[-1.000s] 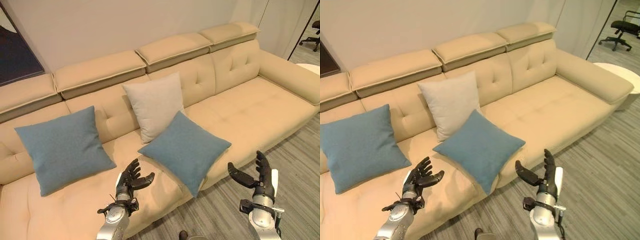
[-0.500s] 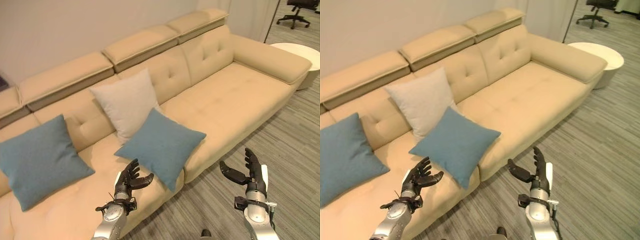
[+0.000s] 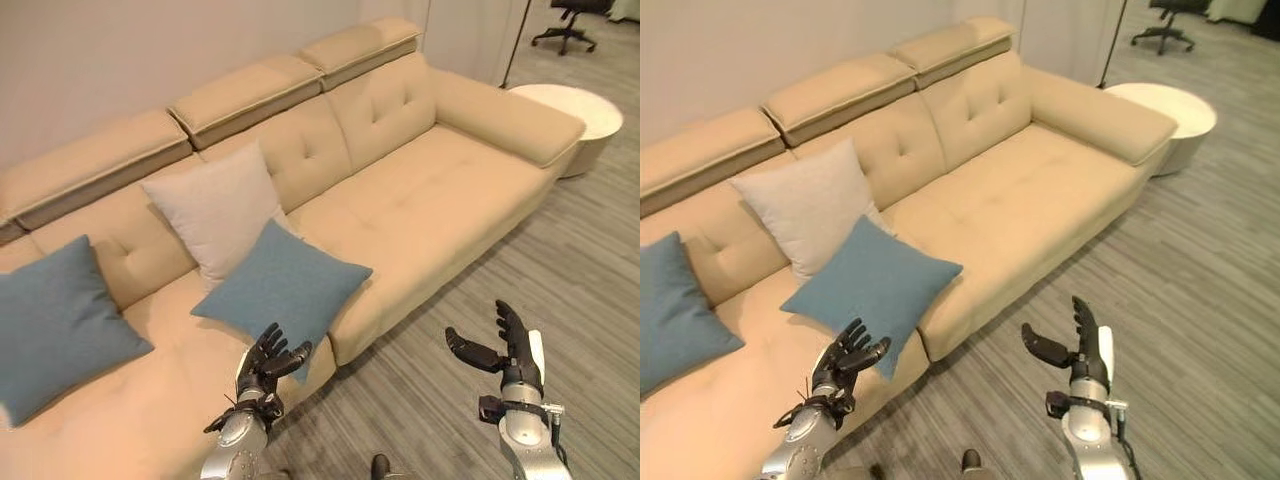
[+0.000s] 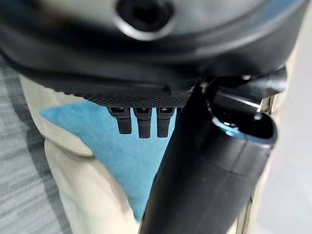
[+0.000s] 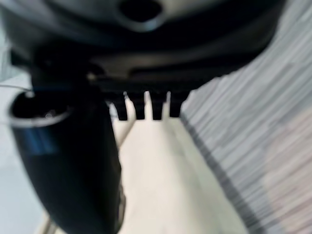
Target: Pick up all the scattered cushions and arrange them neatly on the sofa.
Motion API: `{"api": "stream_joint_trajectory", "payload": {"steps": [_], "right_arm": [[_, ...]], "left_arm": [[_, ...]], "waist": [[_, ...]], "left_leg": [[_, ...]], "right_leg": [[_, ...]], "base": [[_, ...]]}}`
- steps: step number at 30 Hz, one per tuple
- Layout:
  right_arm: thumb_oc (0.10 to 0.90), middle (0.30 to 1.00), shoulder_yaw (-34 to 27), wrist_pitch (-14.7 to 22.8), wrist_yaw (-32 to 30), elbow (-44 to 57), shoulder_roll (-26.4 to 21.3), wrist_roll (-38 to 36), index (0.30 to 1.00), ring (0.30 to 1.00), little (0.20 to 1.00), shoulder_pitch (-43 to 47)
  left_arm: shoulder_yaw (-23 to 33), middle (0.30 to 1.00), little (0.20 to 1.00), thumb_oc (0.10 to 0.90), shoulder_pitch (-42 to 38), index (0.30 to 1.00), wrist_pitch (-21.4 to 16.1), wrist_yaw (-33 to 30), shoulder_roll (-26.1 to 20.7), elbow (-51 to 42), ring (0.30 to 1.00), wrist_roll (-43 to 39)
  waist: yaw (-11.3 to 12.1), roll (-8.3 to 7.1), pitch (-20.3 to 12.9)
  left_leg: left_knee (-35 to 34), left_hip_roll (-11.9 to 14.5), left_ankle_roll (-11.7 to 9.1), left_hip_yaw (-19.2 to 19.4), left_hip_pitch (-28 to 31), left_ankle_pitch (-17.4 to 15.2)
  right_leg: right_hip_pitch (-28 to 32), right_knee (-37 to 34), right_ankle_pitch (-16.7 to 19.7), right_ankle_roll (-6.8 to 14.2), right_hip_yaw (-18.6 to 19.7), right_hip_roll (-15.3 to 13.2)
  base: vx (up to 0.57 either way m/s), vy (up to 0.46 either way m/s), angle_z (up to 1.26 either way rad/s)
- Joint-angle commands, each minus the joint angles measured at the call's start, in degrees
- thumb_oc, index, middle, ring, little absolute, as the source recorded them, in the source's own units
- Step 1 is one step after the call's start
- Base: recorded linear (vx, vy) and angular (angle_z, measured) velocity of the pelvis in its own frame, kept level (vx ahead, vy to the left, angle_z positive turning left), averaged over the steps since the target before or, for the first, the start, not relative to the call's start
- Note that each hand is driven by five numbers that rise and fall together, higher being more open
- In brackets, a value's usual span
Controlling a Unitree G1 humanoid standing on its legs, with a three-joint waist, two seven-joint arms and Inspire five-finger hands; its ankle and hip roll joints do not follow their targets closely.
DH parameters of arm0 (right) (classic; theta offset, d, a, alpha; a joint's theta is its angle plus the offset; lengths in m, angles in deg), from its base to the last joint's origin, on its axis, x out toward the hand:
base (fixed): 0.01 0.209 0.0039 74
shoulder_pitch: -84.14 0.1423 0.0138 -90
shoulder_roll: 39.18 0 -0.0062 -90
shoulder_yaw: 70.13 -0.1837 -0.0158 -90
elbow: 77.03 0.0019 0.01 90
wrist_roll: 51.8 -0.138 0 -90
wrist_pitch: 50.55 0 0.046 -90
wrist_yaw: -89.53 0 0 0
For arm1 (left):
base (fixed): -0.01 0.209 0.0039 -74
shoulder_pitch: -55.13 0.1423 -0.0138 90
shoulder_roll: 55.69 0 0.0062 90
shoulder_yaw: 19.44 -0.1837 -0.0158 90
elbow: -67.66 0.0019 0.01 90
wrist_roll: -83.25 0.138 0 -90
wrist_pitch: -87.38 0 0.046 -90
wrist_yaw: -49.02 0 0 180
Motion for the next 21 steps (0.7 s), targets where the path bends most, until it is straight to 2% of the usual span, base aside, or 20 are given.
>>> {"api": "stream_joint_trajectory", "payload": {"steps": [1,2,4,6,8,10,11,12,13,14,15,16,18,20,21], "right_arm": [[0.800,0.900,0.59,3.40,-1.93,6.89,-1.33,1.72,0.900,0.900,0.900,5.72],[0.800,0.900,1.67,3.39,-1.97,6.76,-0.66,2.38,0.900,0.900,0.900,6.32],[0.800,0.900,2.80,3.23,-0.85,6.41,-0.47,2.83,0.900,0.900,0.900,6.34],[0.800,0.900,3.27,2.96,-0.66,5.95,-0.44,2.95,0.900,0.900,0.900,6.48],[0.800,0.900,4.00,2.93,-0.51,5.01,0.26,3.34,0.900,0.900,0.900,7.31],[0.800,0.900,4.38,2.95,-0.43,4.20,1.03,3.57,0.900,0.900,0.900,8.35],[0.800,0.900,4.35,2.80,0.00,4.12,1.47,3.85,0.900,0.900,0.900,8.60],[0.800,0.900,4.36,2.80,0.00,4.13,1.46,3.86,0.900,0.900,0.900,8.61],[0.800,0.900,3.96,2.83,0.12,4.12,1.51,4.11,0.900,0.900,0.900,8.36],[0.800,0.900,2.80,2.89,0.37,4.50,1.05,4.30,0.900,0.900,0.900,7.43],[0.800,0.900,2.27,2.86,0.61,4.59,0.57,4.38,0.900,0.900,0.900,7.02],[0.800,0.900,2.24,2.87,0.63,4.59,0.56,4.37,0.900,0.900,0.900,6.99],[0.800,0.900,1.19,2.50,0.81,4.77,-0.32,4.92,0.900,0.900,0.900,6.53],[0.800,0.900,-0.24,2.13,0.24,4.35,-1.37,5.53,0.900,0.900,0.900,6.08],[0.800,0.900,-0.99,1.96,0.08,4.43,-1.47,5.49,0.900,0.900,0.900,5.72]], "left_arm": [[4.90,0.900,0.900,0.800,-0.91,0.900,-3.07,0.10,-3.33,-7.02,0.900,0.19],[5.23,0.900,0.900,0.800,0.02,0.900,-2.92,-0.35,-3.11,-6.70,0.900,-0.57],[5.45,0.900,0.900,0.800,0.14,0.900,-2.85,-0.56,-2.88,-6.24,0.900,-1.57],[5.58,0.900,0.900,0.800,-0.01,0.900,-2.93,-0.71,-2.85,-6.46,0.900,-2.24],[6.00,0.900,0.900,0.800,0.31,0.900,-2.93,-0.67,-3.14,-7.25,0.900,-2.81],[6.71,0.900,0.900,0.800,0.22,0.900,-2.92,-0.74,-3.35,-7.14,0.900,-2.74],[7.37,0.900,0.900,0.800,-0.05,0.900,-2.71,-1.10,-3.60,-6.39,0.900,-2.88],[7.38,0.900,0.900,0.800,-0.07,0.900,-2.71,-1.10,-3.58,-6.37,0.900,-2.88],[7.71,0.900,0.900,0.800,-0.16,0.900,-2.51,-0.87,-3.98,-6.21,0.900,-2.33],[8.04,0.900,0.900,0.800,-0.80,0.900,-2.28,-0.61,-4.56,-5.29,0.900,-1.35],[7.94,0.900,0.900,0.800,-1.26,0.900,-2.16,-0.44,-4.75,-4.89,0.900,-0.90],[7.92,0.900,0.900,0.800,-1.27,0.900,-2.18,-0.43,-4.73,-4.85,0.900,-0.89],[7.38,0.900,0.900,0.800,-2.04,0.900,-2.22,-0.16,-5.07,-4.26,0.900,-0.10],[6.56,0.900,0.900,0.800,-2.77,0.900,-2.15,-0.25,-5.38,-4.00,0.900,1.77],[6.10,0.900,0.900,0.800,-3.27,0.900,-2.22,-0.23,-5.50,-4.15,0.900,2.44]], "waist": [[2.66,0.44,-3.68],[3.32,0.40,-3.64],[3.80,0.06,-4.41],[4.06,-0.50,-4.86],[4.67,-1.60,-5.36],[5.27,-2.19,-5.17],[4.73,-1.40,-4.34],[4.70,-1.46,-4.32],[4.18,-0.89,-4.06],[3.36,-0.21,-3.89],[2.88,-0.24,-3.84],[2.65,-0.28,-3.72],[1.60,-0.16,-3.82],[-0.28,-0.83,-3.96],[-0.87,-1.67,-3.77]], "left_leg": [[-6.82,-0.86,0.76,3.46,-3.08,3.68],[-8.14,-1.98,1.49,0.64,-1.97,4.13],[-9.10,-2.79,1.95,-1.82,-1.07,4.38],[-8.40,-2.89,2.42,-1.90,-0.73,3.81],[-7.14,-3.21,3.66,-1.99,0.17,2.20],[-6.20,-3.58,5.21,-2.46,1.59,0.29],[-5.26,-2.83,6.01,-3.79,3.68,-0.68],[-5.19,-2.92,6.04,-3.80,3.62,-0.72],[-5.11,-2.55,6.10,-5.12,5.02,-0.97],[-5.56,-2.09,5.41,-7.42,6.85,-1.30],[-5.52,-2.04,4.85,-8.61,7.12,-1.53],[-5.46,-2.12,4.82,-8.86,7.27,-1.65],[-4.91,-1.80,3.68,-11.19,7.62,-2.24],[-4.75,-2.08,2.64,-14.87,8.82,-3.09],[-4.25,-2.68,2.21,-16.48,9.04,-3.74]], "right_leg": [[6.75,-1.27,-3.34,5.73,0.65,4.80],[7.66,-0.64,-4.43,5.68,0.90,5.31],[7.79,0.41,-4.96,5.66,1.37,5.51],[8.30,1.11,-5.42,5.76,1.15,5.21],[8.22,5.59,-5.49,6.28,0.80,4.65],[5.93,15.42,-1.95,9.19,0.47,3.68],[1.65,25.63,3.78,12.54,0.56,2.57],[1.49,25.94,3.63,12.57,0.57,2.46],[-0.50,28.94,4.23,12.62,0.35,1.53],[-2.65,27.38,3.14,11.24,0.37,-0.99],[-2.75,24.66,1.94,10.30,1.09,-2.24],[-2.45,24.69,1.71,10.28,0.82,-2.35],[-3.14,19.31,1.61,9.21,3.92,-4.45],[-4.56,12.46,5.00,9.96,11.81,-4.90],[-4.13,10.40,6.38,10.83,15.41,-4.44]], "base": [[0.34,-0.038,0.43],[0.26,0.006,0.06],[0.19,0.014,-0.27],[0.15,0.015,-0.30],[0.19,0.023,-0.02],[0.18,0.036,0.17],[0.15,0.023,0.18],[0.19,-0.009,0.43],[0.21,-0.073,0.56],[0.27,-0.134,0.77],[0.19,-0.125,0.70],[0.11,-0.133,0.75],[0.15,-0.187,0.96],[0.25,-0.244,1.00],[0.19,-0.255,0.87]]}}
